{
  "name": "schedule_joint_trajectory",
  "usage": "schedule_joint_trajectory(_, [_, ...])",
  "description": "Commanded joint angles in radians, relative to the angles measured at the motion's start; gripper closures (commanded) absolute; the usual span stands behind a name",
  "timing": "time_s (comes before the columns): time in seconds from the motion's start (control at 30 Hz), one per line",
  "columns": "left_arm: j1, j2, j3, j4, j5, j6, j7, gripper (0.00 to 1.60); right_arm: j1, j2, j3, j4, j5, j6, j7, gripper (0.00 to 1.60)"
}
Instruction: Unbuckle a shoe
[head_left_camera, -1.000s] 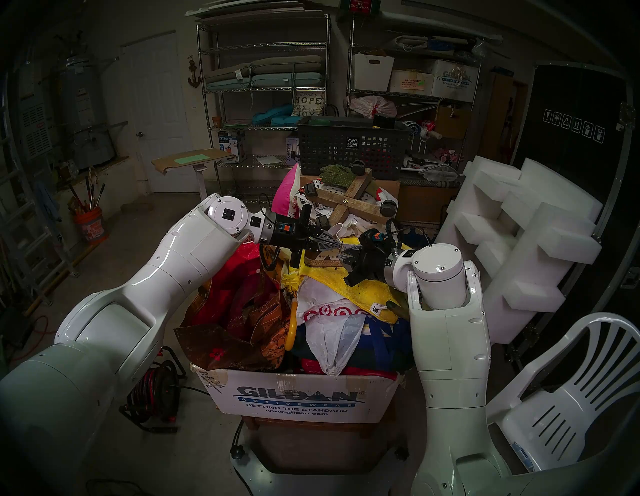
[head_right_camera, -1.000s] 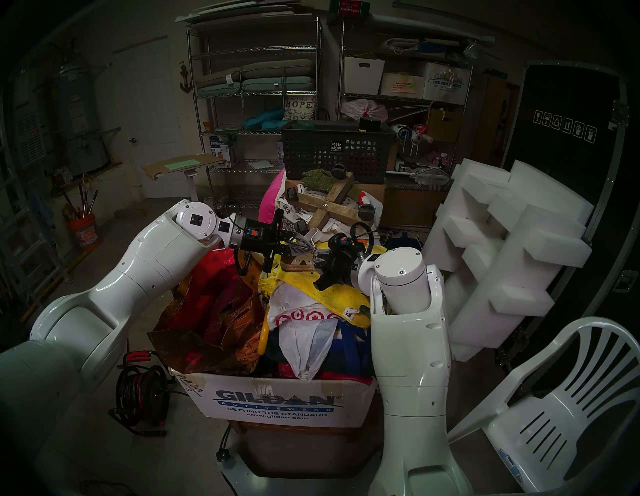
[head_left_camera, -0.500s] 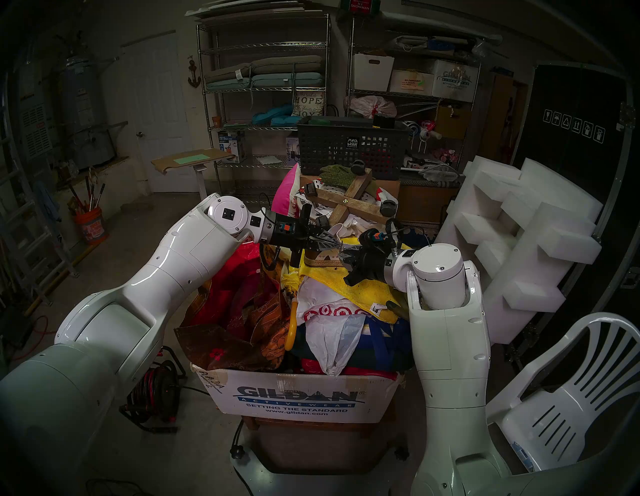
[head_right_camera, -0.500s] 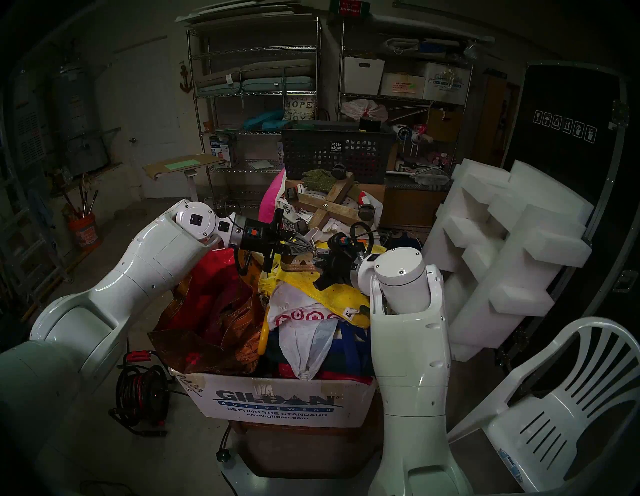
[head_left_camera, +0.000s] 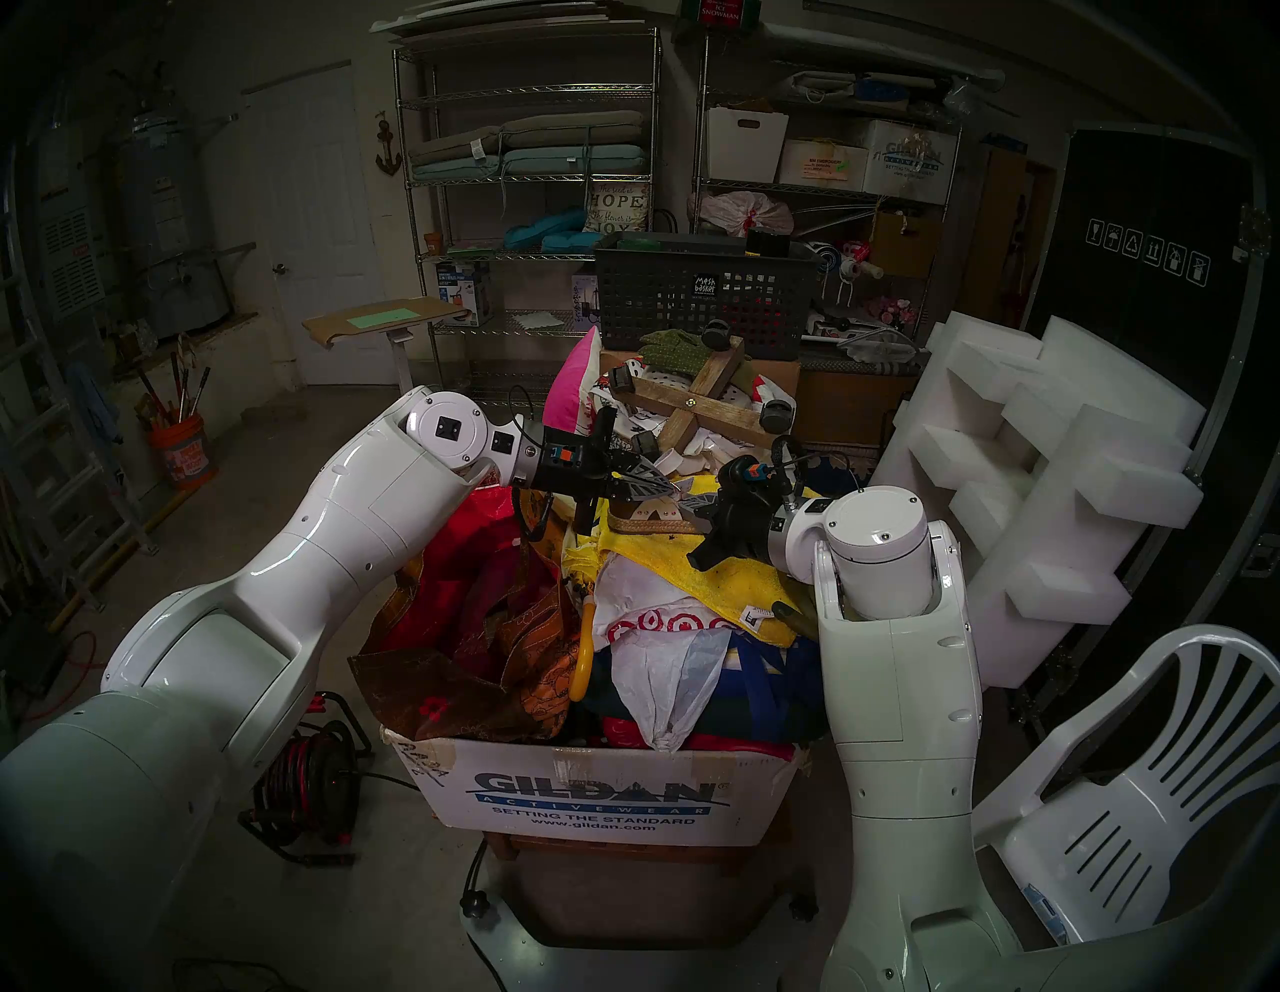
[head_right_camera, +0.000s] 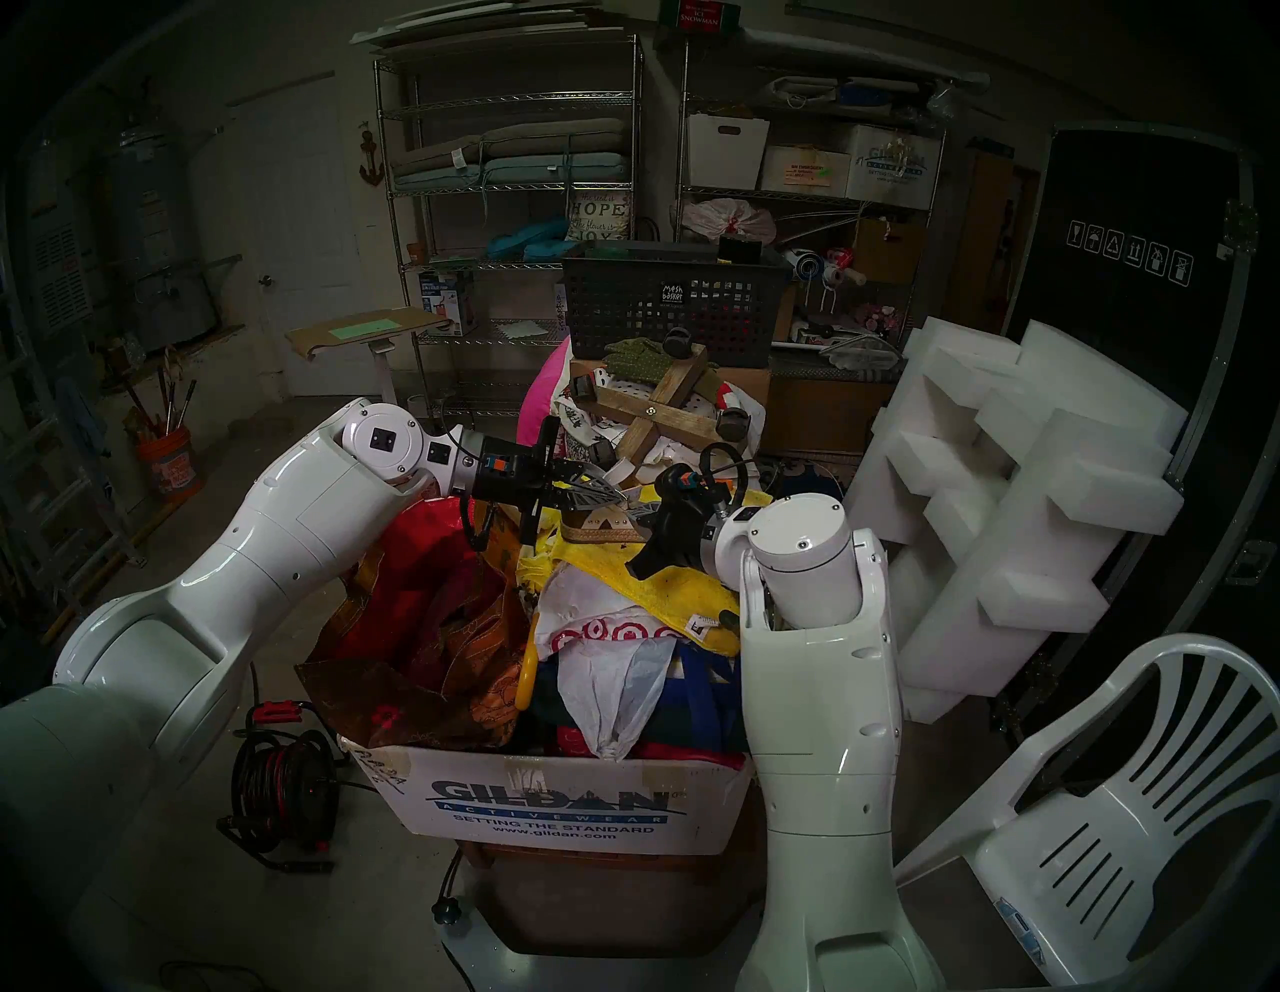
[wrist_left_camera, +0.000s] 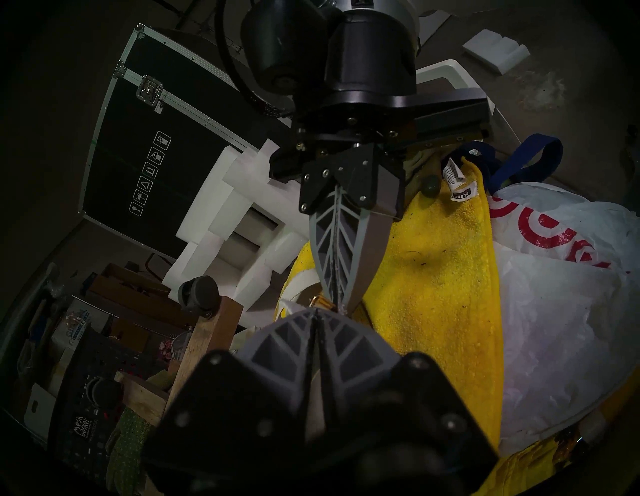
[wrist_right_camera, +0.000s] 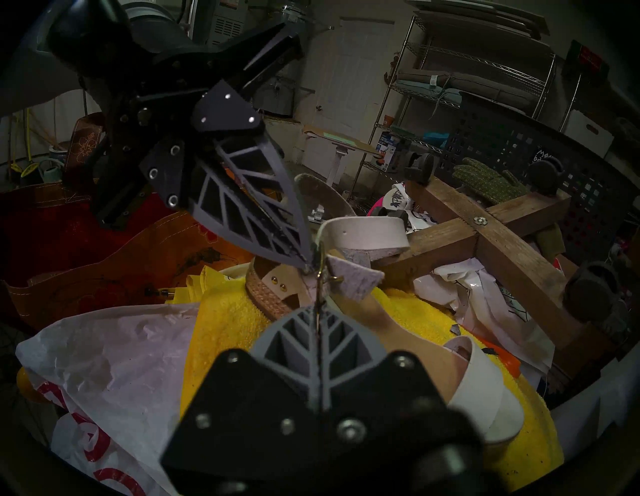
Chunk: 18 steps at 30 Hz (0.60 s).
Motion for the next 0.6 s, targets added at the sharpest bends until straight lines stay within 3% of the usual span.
schedule_joint_trajectory(0.0, [-0.009,0.007,-0.013,-0.031,-0.011,0.003,0.002,1.21,0.006,-0.006,-0.012,-0.029,0.006,0.003,0.003,1.60])
schedule_joint_trajectory(0.2, [-0.005,0.017,-0.016,-0.048,-0.013,0.011,0.004,1.19,0.004,-0.001,-0.020,-0.032,-0.009,0.004,0.005,1.60])
schedule_joint_trajectory(0.57, [-0.018,0.014,-0.026,-0.047,-0.028,0.045,0.002,1.01,-0.003,0.007,-0.031,-0.036,-0.035,-0.008,0.001,1.60])
